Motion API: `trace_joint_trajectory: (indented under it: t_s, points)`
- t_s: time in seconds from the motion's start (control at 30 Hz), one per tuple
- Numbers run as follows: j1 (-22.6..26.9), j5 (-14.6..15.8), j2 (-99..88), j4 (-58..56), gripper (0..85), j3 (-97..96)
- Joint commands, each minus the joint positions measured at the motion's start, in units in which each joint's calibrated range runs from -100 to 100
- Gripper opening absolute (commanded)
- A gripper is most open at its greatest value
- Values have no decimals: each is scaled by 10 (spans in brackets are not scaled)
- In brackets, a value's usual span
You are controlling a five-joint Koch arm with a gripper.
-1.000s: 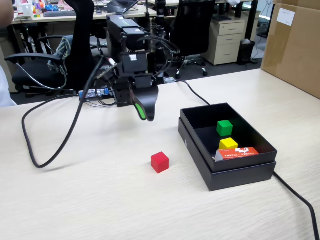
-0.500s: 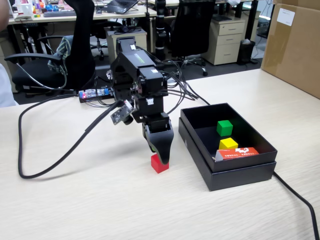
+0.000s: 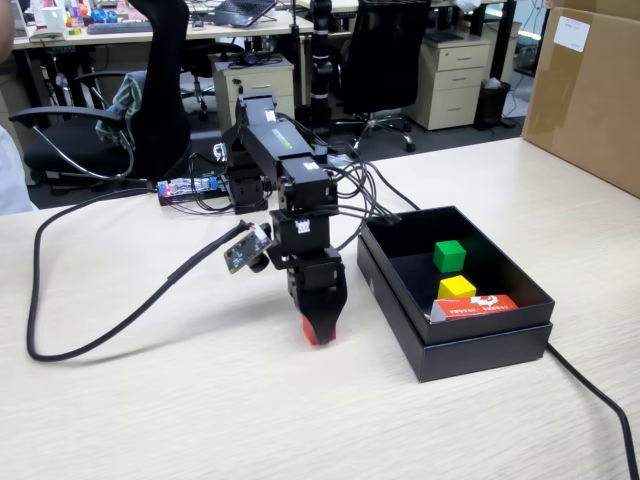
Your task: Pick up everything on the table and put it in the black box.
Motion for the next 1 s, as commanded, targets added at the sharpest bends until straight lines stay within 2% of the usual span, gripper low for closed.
trace_joint_trajectory:
  t_s: [0.0, 0.1, 0.23, 0.4, 0.53, 0.7, 0.97]
  points:
    - [0, 0, -9, -3, 9, 32]
    - [2, 0, -37, -3, 9, 14]
    - [18, 4, -174, -3, 9, -23]
    - [64, 13, -371, -4, 9, -33]
    - [103, 22, -437, -4, 9, -29]
    - [144, 38, -407, -3, 9, -21]
    - [152, 51, -197, -3, 9, -2]
